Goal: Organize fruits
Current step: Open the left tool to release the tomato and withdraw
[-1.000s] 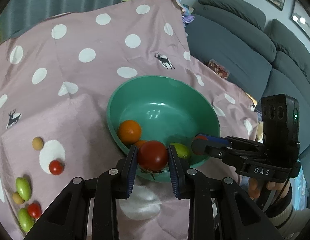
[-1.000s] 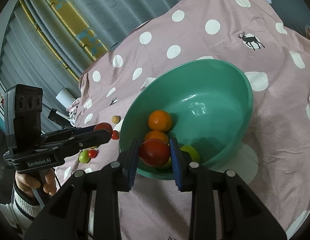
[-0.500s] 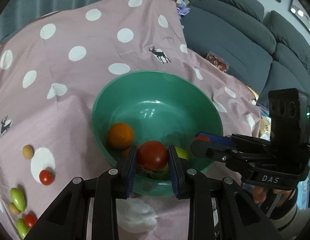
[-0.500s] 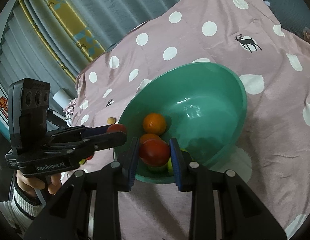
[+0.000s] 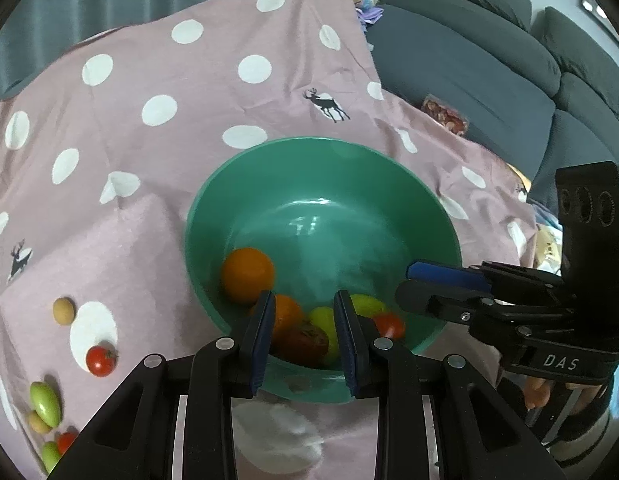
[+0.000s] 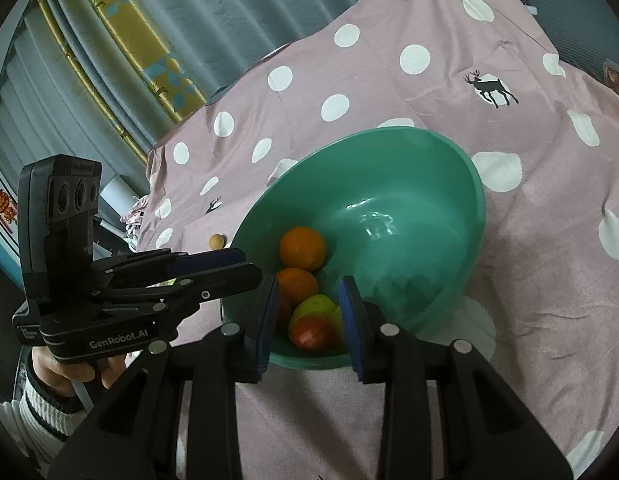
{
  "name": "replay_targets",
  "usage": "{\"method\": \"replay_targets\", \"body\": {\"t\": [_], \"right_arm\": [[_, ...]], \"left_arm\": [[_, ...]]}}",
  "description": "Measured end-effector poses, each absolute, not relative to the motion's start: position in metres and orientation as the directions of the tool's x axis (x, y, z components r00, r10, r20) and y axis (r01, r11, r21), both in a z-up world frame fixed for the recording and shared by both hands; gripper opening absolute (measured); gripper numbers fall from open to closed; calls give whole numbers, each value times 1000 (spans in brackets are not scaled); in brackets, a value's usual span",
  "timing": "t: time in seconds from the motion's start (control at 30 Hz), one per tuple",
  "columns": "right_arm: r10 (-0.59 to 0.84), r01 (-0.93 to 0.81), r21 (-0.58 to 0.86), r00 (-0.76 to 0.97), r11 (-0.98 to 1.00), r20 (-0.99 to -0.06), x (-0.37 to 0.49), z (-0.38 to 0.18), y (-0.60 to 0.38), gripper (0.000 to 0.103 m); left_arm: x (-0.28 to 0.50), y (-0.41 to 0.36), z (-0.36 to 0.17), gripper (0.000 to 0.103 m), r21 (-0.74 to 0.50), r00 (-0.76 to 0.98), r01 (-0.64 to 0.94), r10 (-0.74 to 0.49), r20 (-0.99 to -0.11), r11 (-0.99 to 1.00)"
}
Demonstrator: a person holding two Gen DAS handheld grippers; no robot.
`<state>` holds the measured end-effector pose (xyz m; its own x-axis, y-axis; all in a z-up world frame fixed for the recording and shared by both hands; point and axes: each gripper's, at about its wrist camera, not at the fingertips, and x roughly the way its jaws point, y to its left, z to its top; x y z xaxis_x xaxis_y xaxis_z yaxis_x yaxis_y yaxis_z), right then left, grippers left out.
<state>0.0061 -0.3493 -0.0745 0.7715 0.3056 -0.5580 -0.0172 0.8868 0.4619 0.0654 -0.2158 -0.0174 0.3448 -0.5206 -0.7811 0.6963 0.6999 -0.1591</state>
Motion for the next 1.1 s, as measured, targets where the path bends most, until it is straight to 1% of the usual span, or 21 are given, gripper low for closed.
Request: {"method": "replay_targets", "body": {"t": [0.03, 0.1, 0.17, 0.2, 0.23, 0.27, 0.33, 0.4, 0.47, 0.53, 0.6, 0.67, 0.8, 0.87, 0.97, 1.1], "right_arm": [[307, -16, 464, 771, 886, -558, 6, -75, -350, 32], [308, -16, 467, 772, 884, -557, 4, -74, -350, 33], [309, -16, 469, 771, 883, -557, 3, -74, -350, 34], [312, -18, 471, 771, 882, -555, 3, -74, -350, 35], [313, -18, 473, 771, 881, -555, 1, -73, -349, 37], [315, -19, 473, 771, 881, -554, 0, -72, -348, 40], [315, -22, 471, 770, 882, -555, -2, -70, -345, 43], [316, -27, 467, 771, 884, -553, -5, -67, -342, 46], [317, -30, 466, 772, 884, -551, -8, -65, -340, 51], [315, -30, 466, 775, 884, -548, -11, -62, -338, 55], [309, -25, 468, 781, 884, -543, -15, -59, -336, 60], [306, -18, 473, 784, 881, -540, -18, -57, -335, 66], [310, -17, 482, 786, 876, -536, -23, -53, -330, 72], [301, -16, 469, 785, 883, -541, -26, -50, -324, 77], [297, -20, 453, 781, 891, -550, -27, -47, -317, 79], [305, -40, 433, 769, 900, -562, -28, -43, -305, 80]], "left_arm": [[65, -215, -17, 28, -153, 351, 692, -514, -783, 705], [64, -213, -17, 33, -142, 363, 685, -504, -784, 715], [62, -209, -14, 49, -134, 378, 676, -497, -781, 724], [61, -207, -13, 54, -129, 388, 671, -494, -778, 731], [60, -205, -12, 61, -126, 394, 666, -491, -777, 735], [59, -204, -11, 66, -124, 400, 661, -487, -777, 740], [57, -199, -10, 71, -111, 414, 648, -471, -779, 753], [54, -195, -10, 73, -98, 428, 638, -457, -779, 764], [51, -188, -9, 80, -92, 440, 620, -442, -782, 779], [48, -181, -9, 83, -87, 453, 603, -431, -781, 793], [46, -174, -8, 83, -81, 468, 583, -415, -780, 809], [43, -166, -7, 84, -72, 488, 555, -395, -778, 828], [39, -147, -4, 84, -78, 529, 492, -368, -765, 867], [38, -136, -3, 86, -79, 551, 451, -348, -758, 889], [34, -120, -5, 91, -78, 573, 406, -320, -754, 910], [26, -101, -6, 92, -72, 593, 363, -290, -752, 929]]}}
